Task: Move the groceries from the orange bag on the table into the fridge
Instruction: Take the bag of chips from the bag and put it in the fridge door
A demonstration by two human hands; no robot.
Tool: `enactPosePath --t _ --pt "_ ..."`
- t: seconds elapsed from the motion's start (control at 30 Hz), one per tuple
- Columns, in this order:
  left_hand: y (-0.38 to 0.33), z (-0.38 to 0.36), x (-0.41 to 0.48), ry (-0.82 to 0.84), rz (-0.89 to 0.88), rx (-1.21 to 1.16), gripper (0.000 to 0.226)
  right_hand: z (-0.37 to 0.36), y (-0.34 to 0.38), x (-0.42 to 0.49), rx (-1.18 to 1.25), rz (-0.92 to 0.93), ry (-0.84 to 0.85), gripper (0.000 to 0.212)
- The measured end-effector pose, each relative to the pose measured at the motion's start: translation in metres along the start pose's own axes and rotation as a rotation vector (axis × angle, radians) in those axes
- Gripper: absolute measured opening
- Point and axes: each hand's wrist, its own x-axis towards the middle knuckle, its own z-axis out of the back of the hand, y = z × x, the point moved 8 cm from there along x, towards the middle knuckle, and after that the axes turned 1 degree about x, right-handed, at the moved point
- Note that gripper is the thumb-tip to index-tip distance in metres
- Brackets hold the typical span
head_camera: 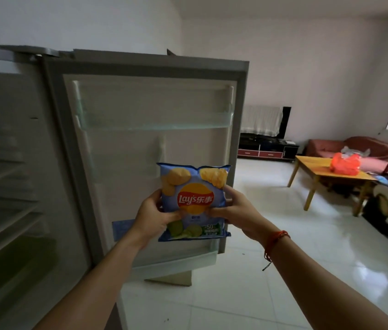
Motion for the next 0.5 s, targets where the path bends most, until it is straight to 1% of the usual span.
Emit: enactPosePath --t 0.07,0.2,0.33,0.43,0.5 --pt "-0.003 -0.004 0.006 -0.001 0.007 0.016 0.054 0.007 0.002 0.002 -0.002 0.004 -0.019 0.057" --pt "-0.014 -0.010 0.020 -0.025 -0.007 0.042 0.051 0.020 0.004 0.014 0.019 -0.007 -0.044 0.060" --pt "-0.028 -0.014 0.038 -0.049 -0.021 0.070 0.041 0.032 0.012 0.031 0.028 0.005 -0.078 0.053" --pt "-0.036 -0.017 0.058 -0.055 -0.015 0.083 0.041 0.042 0.020 0.050 0.012 0.009 -0.116 0.048" --pt "-0.043 -0.017 0.072 -0.076 -0.023 0.081 0.040 0.049 0.026 0.064 0.010 0.007 -0.138 0.039"
